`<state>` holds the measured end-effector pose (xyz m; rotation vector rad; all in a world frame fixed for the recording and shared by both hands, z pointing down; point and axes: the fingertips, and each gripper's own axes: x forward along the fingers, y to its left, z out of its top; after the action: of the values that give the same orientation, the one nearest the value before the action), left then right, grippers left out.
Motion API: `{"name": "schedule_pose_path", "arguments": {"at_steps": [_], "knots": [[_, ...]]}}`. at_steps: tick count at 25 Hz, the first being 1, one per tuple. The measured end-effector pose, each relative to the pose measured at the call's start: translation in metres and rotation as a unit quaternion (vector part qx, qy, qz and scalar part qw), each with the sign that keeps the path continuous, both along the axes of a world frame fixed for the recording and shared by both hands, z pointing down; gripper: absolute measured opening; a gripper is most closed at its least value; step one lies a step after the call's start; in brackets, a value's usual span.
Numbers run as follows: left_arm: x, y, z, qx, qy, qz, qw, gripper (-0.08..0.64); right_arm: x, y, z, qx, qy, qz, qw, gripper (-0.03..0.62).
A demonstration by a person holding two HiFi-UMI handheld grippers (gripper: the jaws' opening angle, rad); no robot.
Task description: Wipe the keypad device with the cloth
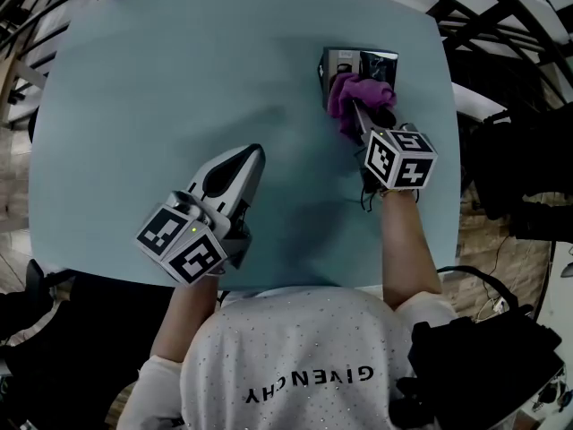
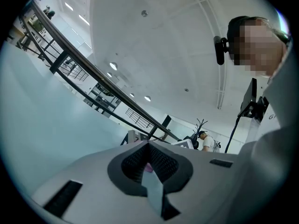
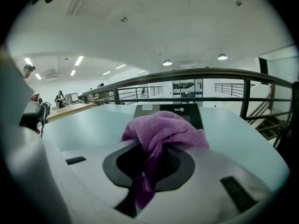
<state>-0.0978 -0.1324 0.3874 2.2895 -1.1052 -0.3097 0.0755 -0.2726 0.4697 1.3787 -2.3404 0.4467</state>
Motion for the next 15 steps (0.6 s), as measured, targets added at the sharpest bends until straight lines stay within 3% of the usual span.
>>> {"name": "schedule_pose_path", "arguments": {"at_steps": [7, 12, 15], "knots": [[0.003, 0.001, 0.006, 0.002, -0.007, -0.004, 1.0000, 0.000, 0.051, -0.014, 0.005, 0.016, -0.003, 0.070, 0.997, 0.055], [0.005, 0.003, 0.013, -0.002, -0.010, -0.008, 0.9999, 0.000, 0.063, -0.020, 0.007, 0.048, 0.083, 0.062, 0.994, 0.055], [0.004, 0.002, 0.016, -0.003, -0.012, -0.012, 0.9999, 0.000, 0.071, -0.024, 0.009, 0.053, 0.107, 0.072, 0.990, 0.055]]}}
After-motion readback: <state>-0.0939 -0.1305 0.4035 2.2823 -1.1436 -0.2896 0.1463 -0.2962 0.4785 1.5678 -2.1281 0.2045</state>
